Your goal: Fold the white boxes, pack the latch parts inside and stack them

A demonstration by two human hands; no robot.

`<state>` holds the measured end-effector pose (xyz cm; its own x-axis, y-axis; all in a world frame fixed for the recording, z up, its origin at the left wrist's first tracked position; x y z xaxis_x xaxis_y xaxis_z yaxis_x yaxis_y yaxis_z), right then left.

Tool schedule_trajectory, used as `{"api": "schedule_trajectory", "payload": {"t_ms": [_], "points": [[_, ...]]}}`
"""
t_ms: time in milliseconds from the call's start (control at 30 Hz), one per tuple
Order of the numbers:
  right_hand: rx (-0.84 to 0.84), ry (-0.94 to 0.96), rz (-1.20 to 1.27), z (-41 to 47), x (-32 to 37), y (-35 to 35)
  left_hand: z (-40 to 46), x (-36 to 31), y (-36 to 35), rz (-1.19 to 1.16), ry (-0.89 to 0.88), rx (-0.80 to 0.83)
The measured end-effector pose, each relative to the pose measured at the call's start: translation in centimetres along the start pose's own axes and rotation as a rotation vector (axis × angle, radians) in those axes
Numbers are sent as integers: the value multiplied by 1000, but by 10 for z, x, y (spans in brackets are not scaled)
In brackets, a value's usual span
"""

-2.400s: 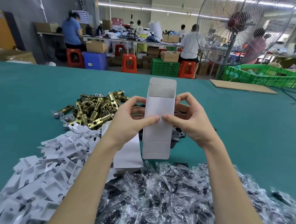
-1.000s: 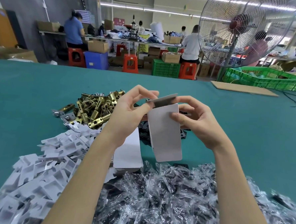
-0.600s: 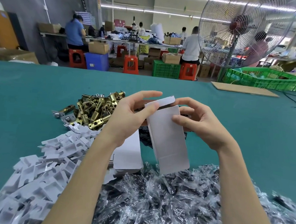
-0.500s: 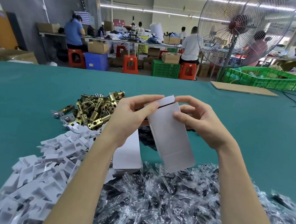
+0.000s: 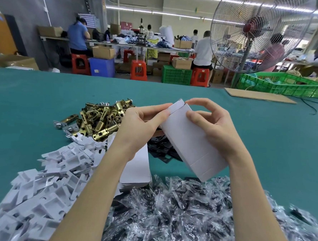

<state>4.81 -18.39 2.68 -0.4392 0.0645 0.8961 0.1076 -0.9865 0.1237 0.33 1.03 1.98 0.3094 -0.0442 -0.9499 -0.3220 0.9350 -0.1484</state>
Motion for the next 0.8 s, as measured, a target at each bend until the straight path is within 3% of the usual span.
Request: {"api": "schedule_trajectory", "payload": {"t_ms": [200,500,800], "points": [[26,20,-38,0,3,-3,-3,3,-4,-4,-29,-144],[40,22,-56,0,5,-5,-3,4,-4,-7,-30,-202],[53,10,-68,0,6,-3,-1,3,1,36,-58,-124]]}}
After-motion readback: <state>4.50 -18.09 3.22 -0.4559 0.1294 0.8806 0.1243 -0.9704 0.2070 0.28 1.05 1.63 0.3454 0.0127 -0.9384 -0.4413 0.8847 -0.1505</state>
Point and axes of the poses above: each hand's wrist, its own z-axis towards the middle knuckle, its own y-axis out of the back of the hand, x = y × z, the point moved 1 cm from there along z, towards the middle knuckle, and after that the axes turned 12 degrees about -x, right-handed, at the moved point
